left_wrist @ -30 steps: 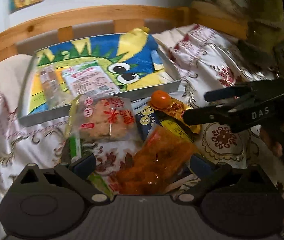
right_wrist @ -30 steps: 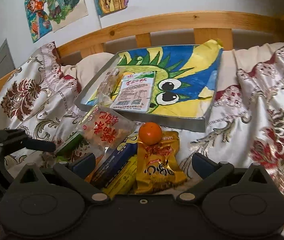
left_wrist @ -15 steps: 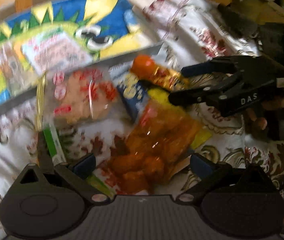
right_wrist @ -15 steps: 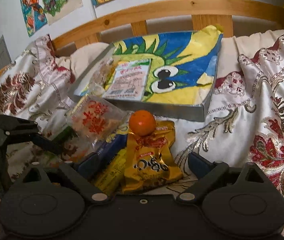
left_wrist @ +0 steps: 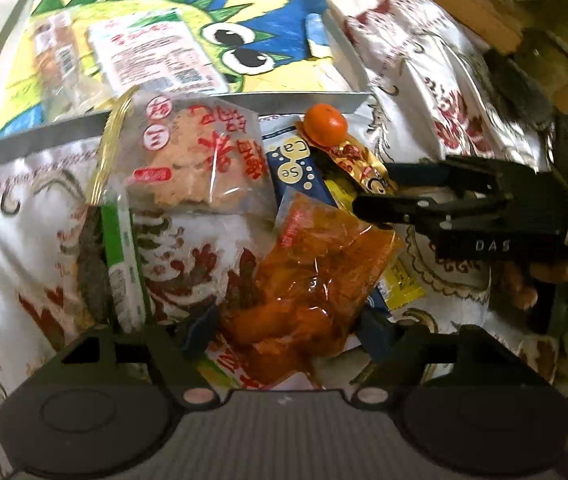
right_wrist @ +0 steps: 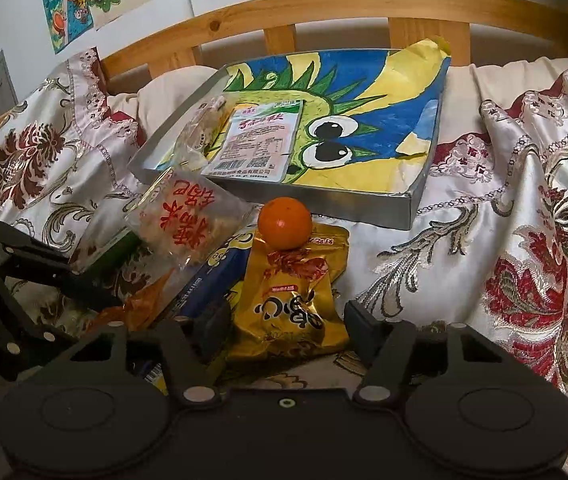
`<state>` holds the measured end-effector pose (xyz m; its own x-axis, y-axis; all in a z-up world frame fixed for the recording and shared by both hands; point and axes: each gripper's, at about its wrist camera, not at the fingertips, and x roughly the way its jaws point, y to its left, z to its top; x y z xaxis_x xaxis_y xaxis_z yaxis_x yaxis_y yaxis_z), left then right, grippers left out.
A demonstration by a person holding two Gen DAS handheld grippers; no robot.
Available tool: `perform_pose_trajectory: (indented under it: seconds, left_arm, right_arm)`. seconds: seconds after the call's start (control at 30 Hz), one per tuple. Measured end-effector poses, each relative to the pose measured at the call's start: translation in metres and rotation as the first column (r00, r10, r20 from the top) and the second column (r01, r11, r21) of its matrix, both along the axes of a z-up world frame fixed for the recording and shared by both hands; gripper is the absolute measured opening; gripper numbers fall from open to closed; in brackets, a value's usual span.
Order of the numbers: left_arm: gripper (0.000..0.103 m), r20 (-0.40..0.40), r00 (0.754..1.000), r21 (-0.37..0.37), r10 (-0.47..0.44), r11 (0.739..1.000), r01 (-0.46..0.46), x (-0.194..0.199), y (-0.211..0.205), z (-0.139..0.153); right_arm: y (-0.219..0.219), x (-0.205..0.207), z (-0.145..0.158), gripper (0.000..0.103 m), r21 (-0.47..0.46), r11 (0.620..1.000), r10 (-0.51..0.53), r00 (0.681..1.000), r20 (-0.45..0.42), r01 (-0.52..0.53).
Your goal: Organize snacks
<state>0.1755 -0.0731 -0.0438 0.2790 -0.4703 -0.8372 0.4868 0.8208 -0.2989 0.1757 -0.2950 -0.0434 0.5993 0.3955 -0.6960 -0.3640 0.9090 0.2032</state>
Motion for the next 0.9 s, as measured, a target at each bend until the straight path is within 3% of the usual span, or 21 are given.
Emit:
perform_pose_trajectory:
  seconds: [0.17,0.33,0.5,0.63,0.9]
  left_arm:
    - [0.075,-0.027,0.998,-0.025,0.054,0.998,-0.055,-0.006,0.002,0.001]
    - [0.074,-0.025,0.987,-0.018,0.160,0.987,-0.161,-0.014,0.004,0.003]
    - [0.073,0.002,0.973,-0.011,0.231,0.973,-0.231,-0.025,0.001,0.005]
    - [0.069,0.036,0.969,-0.014,0.243,0.970,-0.242,-0.033,-0.002,0.009]
    - [0.066,0.053,0.969,-0.007,0.242,0.970,-0.242,-0.036,-0.002,0.008]
  right_arm:
    - [0.003,-0.002,0.004,0.061,-0.032,0.999,-0.002,1.000,0.014,0.002]
    - [0.016,-0.014,0.012,0.060,-0.136,0.990,0.041,0.996,0.075,-0.031]
    - [0.034,-0.032,0.015,0.060,-0.294,0.952,0.127,0.980,0.152,-0.078]
    - [0.048,-0.047,0.014,0.060,-0.432,0.896,0.212,0.952,0.222,-0.099]
    - [0.064,-0.065,0.015,0.060,-0.513,0.847,0.306,0.916,0.261,-0.137]
